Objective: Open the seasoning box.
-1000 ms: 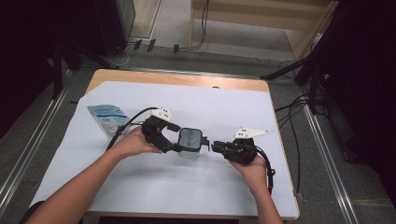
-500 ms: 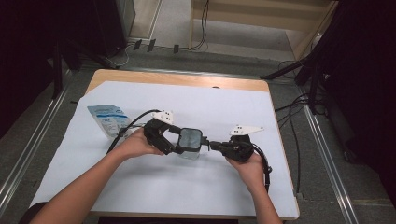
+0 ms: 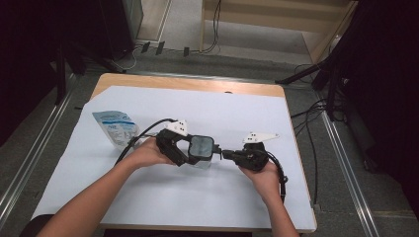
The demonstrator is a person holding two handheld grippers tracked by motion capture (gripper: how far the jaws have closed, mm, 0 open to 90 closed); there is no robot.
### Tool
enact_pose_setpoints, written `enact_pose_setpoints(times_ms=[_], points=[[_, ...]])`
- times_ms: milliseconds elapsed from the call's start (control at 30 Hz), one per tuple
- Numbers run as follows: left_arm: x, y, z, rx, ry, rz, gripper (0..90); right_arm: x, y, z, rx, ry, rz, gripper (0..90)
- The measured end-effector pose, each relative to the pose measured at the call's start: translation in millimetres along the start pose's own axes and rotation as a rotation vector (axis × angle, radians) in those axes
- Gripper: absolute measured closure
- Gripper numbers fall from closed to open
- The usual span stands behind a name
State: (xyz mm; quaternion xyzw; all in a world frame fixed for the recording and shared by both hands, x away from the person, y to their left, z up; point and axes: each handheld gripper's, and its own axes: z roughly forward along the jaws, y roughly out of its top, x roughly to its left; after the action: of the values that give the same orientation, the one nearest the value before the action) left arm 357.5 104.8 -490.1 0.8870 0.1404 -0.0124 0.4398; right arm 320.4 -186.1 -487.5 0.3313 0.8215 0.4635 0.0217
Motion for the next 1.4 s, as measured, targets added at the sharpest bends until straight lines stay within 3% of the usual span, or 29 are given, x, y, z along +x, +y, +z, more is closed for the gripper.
enact_pose_setpoints(times_ms=[233, 433, 500, 1400], points=[[-0.2, 4.0, -2.3, -0.002, -0.003, 0.007, 12.5, -0.1, -0.1, 0.1, -0.001, 0.001, 0.004, 90.0], [-0.1, 8.2, -3.9, 0.026, -0.002, 0.042, 12.9, -0.5, -0.1, 0.1, -0.002, 0.000, 0.005, 90.0], [-1.3, 9.5, -5.1, 0.013, 0.004, 0.046, 12.9, -0.4, -0.1, 0.2, -0.002, 0.001, 0.009, 90.0], [-4.5, 14.1, -15.1, -0.004, 0.014, 0.046, 14.8, 0.5, 0.4, 1.1, 0.005, 0.007, 0.008, 90.0]])
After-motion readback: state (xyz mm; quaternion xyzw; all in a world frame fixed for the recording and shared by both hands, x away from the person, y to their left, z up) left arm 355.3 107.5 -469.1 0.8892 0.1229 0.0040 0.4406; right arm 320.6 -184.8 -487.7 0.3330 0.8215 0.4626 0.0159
